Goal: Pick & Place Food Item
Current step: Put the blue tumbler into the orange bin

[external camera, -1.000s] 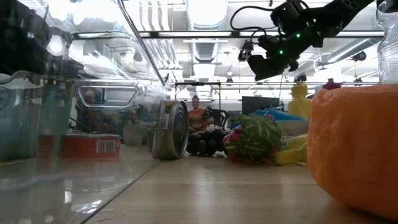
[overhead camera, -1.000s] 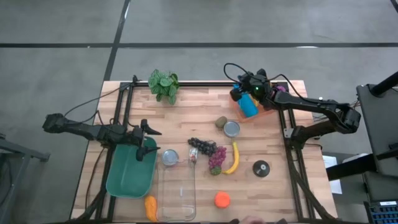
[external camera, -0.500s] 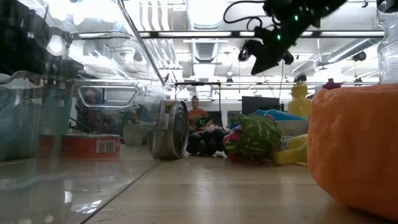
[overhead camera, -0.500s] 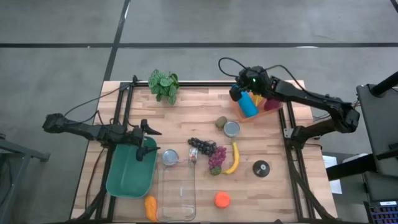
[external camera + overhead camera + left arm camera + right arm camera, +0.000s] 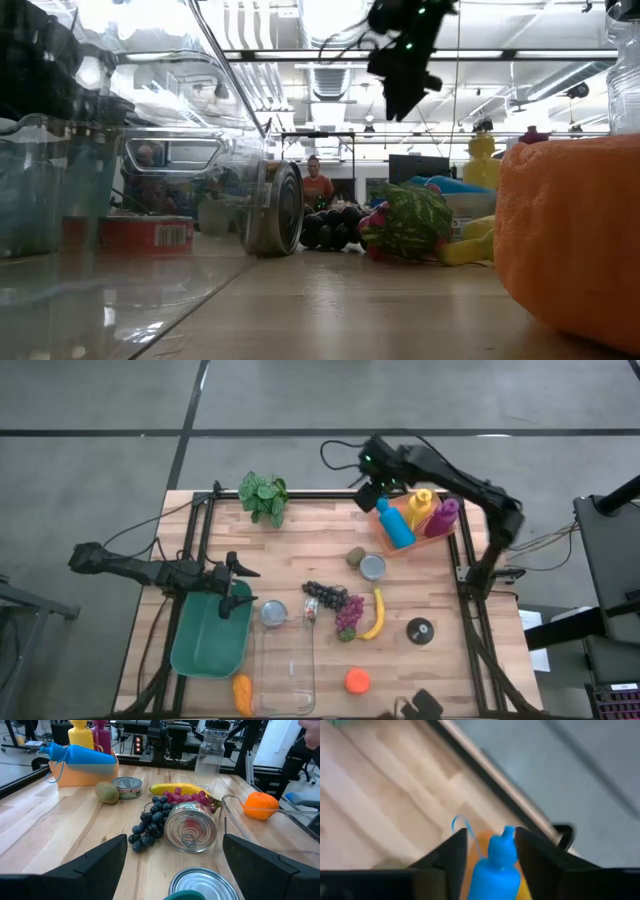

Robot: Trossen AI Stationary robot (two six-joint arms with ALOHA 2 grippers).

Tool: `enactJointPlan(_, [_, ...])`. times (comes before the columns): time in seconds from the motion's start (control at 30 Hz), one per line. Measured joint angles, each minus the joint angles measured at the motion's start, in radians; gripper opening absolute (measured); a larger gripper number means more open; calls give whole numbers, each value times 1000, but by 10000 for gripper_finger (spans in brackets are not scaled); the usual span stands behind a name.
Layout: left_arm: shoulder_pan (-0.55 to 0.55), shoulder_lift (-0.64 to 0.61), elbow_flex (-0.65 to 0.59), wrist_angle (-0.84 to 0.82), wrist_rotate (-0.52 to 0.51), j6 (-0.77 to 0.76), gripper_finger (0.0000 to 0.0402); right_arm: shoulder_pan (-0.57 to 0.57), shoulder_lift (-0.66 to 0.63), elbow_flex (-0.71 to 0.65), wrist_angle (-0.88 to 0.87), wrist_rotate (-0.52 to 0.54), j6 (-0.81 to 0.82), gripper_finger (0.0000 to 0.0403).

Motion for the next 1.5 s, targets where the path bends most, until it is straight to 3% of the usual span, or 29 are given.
enactJointPlan(0.2, [0,0,0,0,0,0,336,-113,232,299,-264,-135,-18,238])
enactJointPlan(0.53, [0,0,0,0,0,0,336,-187,435,514,-378,-196,-56,244])
enactJointPlan(0.8, [0,0,0,0,0,0,336,-186,480,503,-381,-196,-66,244])
enactJointPlan(1.5, [0,0,0,0,0,0,336,-192,475,315,-321,-174,-36,244])
